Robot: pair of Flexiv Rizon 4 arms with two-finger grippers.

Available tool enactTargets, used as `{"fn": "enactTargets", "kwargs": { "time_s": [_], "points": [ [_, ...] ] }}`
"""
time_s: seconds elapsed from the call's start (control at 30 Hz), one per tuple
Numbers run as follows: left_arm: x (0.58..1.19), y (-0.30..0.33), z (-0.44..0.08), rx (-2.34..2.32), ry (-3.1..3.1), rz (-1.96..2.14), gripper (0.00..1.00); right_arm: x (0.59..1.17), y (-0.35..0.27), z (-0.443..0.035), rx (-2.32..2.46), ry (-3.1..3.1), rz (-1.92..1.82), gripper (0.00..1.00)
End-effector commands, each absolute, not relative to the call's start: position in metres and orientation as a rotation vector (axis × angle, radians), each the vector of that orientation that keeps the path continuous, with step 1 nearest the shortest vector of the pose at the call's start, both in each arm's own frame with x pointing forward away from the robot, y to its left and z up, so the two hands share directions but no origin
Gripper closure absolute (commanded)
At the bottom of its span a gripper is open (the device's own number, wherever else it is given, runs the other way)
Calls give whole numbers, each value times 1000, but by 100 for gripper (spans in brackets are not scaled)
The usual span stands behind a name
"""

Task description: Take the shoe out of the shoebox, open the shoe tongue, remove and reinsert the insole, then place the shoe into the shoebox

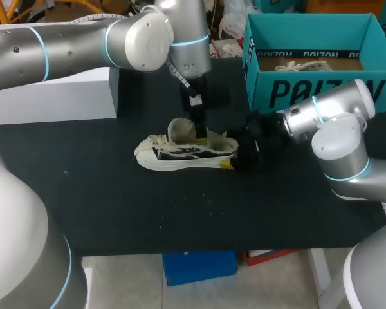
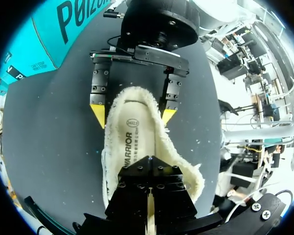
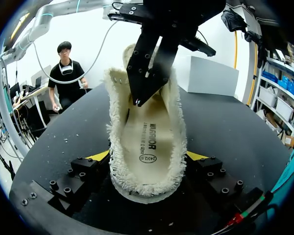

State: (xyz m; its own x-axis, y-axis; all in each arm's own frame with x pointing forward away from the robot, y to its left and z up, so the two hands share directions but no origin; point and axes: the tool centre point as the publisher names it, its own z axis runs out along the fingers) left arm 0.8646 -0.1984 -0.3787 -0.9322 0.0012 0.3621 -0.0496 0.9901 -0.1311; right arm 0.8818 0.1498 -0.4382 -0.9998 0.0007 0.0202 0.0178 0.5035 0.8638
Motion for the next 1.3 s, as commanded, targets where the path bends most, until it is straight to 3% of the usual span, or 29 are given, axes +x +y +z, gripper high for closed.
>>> {"fn": "enactTargets", "kwargs": {
  "time_s": [0.03,1.3],
  "points": [
    [862,-200,-385,18,-2754,177,100,883,150,-440,-19,-2710,-1554,100],
    [842,-198,-413,74,-2758,120,100,883,150,-440,-19,-2710,-1554,100]
  ]
}}
